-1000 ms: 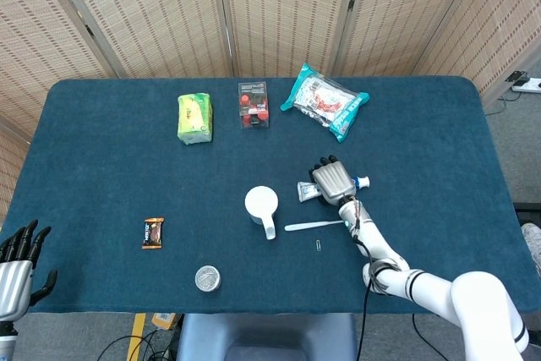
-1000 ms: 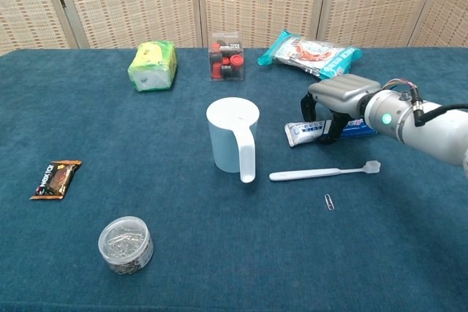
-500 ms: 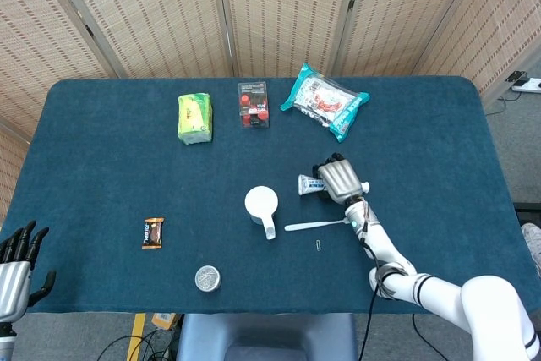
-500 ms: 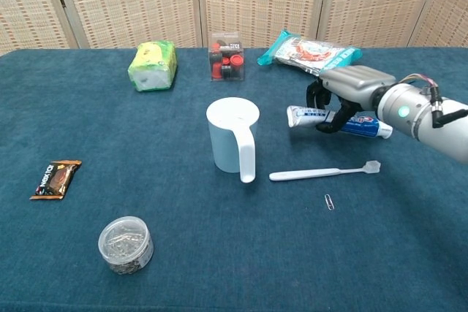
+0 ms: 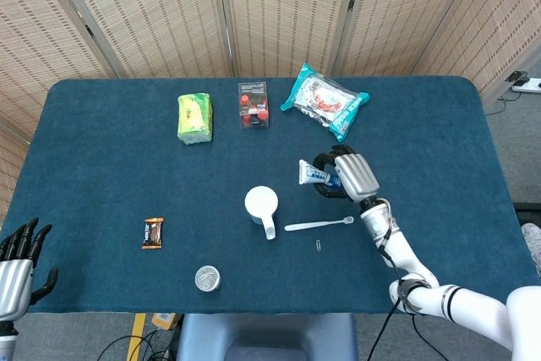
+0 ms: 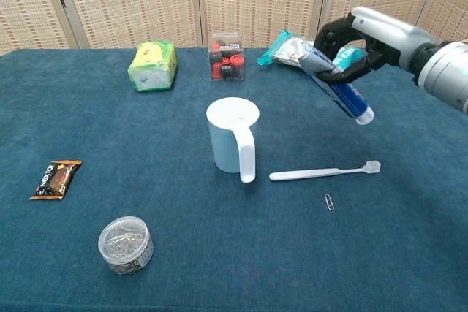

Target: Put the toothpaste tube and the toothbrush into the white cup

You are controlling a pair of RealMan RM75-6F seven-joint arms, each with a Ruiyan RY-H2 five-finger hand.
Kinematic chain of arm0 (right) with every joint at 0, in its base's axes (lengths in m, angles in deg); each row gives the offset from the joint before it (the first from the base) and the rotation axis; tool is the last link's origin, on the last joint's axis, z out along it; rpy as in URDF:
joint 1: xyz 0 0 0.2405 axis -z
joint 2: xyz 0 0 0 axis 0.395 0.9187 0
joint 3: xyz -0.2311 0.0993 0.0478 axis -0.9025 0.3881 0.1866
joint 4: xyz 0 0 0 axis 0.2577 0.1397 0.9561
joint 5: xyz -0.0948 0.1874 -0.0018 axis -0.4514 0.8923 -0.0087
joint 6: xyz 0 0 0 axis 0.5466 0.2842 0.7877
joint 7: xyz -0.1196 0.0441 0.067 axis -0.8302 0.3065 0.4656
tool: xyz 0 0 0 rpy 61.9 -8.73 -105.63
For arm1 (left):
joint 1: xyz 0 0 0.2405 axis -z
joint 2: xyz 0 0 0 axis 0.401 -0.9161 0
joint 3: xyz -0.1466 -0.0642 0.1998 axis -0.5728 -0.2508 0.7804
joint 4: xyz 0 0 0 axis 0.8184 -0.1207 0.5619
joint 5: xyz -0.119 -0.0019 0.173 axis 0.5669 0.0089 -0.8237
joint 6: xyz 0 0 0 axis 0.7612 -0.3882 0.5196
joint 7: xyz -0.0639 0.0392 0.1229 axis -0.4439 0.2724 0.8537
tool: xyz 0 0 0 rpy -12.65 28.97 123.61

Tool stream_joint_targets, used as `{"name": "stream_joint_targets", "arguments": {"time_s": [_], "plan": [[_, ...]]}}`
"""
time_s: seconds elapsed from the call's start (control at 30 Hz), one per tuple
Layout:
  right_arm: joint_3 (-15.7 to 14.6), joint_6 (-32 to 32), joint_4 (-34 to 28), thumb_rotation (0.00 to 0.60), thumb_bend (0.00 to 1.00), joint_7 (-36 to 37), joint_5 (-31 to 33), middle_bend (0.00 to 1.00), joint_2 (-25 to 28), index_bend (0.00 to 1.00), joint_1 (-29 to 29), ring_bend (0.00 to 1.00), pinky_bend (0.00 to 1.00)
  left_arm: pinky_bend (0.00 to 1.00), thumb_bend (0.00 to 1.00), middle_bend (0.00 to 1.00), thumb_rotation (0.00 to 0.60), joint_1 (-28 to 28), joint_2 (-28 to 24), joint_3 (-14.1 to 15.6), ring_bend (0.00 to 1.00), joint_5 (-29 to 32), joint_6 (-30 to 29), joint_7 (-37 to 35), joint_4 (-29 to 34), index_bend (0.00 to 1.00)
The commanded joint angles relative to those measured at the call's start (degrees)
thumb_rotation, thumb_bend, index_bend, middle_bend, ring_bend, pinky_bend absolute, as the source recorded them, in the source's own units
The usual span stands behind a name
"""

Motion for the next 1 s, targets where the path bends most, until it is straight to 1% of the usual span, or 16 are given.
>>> {"name": "stream_joint_targets", "arguments": {"time_s": [0.03,0.2,0.33,0.47,0.6,0.8,1.0], "plan": [[1.6,2.2,-5.6,0.600,0.31,6.3,-2.7,0.58,1.6,0.68,0.4,0.39,0.22,0.14,0.44,0.02,0.600,0.0,-0.1,0.0,0.03,-0.2,-0.2,0.1,0.3,0.13],[3.1,2.5,-10.5,0.600,0.30,12.3,-4.2,0.58,2.4,0.68,-0.5,0.39,0.22,0.14,0.44,0.02,0.600,-0.2,-0.4,0.0,0.03,-0.1,-0.5,0.1,0.5,0.13],[4.2,1.4,-13.3,0.600,0.30,14.6,-3.9,0.58,2.7,0.68,-1.6,0.39,0.22,0.14,0.44,0.02,0.600,-0.5,-0.7,0.1,0.03,0.0,-0.7,0.1,0.6,0.13],[5.2,0.4,-14.7,0.600,0.30,16.3,-3.2,0.58,1.9,0.68,-2.8,0.39,0.22,0.14,0.44,0.02,0.600,-0.8,-0.8,0.2,0.03,0.1,-0.9,-0.1,0.6,0.13],[6.1,-0.1,-13.5,0.600,0.30,16.5,-2.2,0.58,-0.8,0.68,-4.4,0.39,0.22,0.14,0.44,0.02,0.600,-0.9,-0.9,0.3,0.03,0.2,-0.9,0.0,0.7,0.13],[6.8,-2.2,-8.7,0.600,0.29,16.7,-0.4,0.58,-6.1,0.68,-7.4,0.39,0.22,0.14,0.44,0.02,0.600,-1.2,-1.0,0.3,0.03,0.4,-1.1,-0.3,0.7,0.13],[6.4,-3.7,-4.0,0.600,0.27,18.5,-0.6,0.58,-9.6,0.68,-9.5,0.39,0.22,0.14,0.44,0.02,0.600,-1.6,-1.4,0.3,0.03,0.8,-1.3,-0.7,0.6,0.13]]}}
